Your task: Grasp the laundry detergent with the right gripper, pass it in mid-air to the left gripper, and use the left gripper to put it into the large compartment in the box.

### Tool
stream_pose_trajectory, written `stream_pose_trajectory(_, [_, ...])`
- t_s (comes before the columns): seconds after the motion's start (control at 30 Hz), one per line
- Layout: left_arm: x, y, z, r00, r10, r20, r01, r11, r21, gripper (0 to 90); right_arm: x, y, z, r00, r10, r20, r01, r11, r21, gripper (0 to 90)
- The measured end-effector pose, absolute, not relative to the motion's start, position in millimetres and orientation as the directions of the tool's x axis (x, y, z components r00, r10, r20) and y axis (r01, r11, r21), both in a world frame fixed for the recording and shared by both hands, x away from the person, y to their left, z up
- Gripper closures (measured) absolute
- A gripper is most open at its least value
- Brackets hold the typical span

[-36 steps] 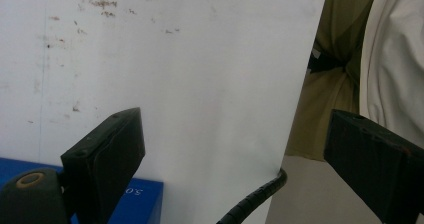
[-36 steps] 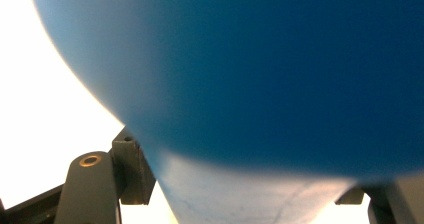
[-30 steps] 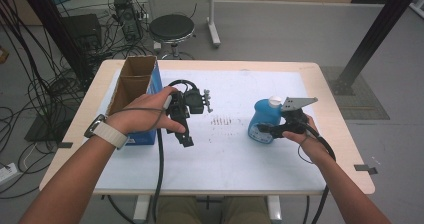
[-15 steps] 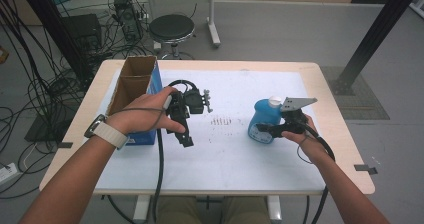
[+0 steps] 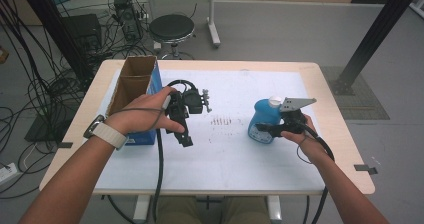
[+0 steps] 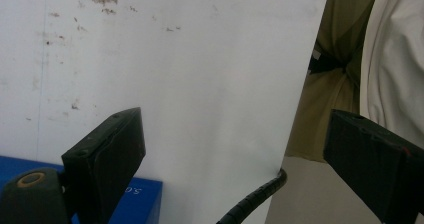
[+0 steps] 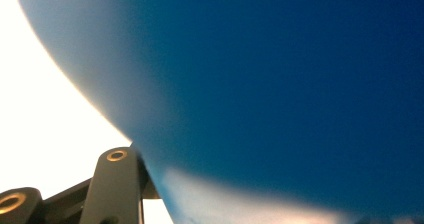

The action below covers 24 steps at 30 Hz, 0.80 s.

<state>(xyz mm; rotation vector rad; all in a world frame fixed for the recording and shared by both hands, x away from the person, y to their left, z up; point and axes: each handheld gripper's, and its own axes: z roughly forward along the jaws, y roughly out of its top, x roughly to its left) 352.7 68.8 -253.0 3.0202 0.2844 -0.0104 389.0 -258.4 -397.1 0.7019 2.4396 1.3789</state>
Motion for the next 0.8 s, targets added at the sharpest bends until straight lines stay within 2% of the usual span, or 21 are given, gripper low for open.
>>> stream_pose_trajectory(0.8, [352.6,68.1,-253.2,0.983,0.183,-0.019,0.184,-0.977,0.110,10.4,389.7,-260.5,-398.9,-0.854,0.519,0.027,0.283,0.422,0.861,42.8])
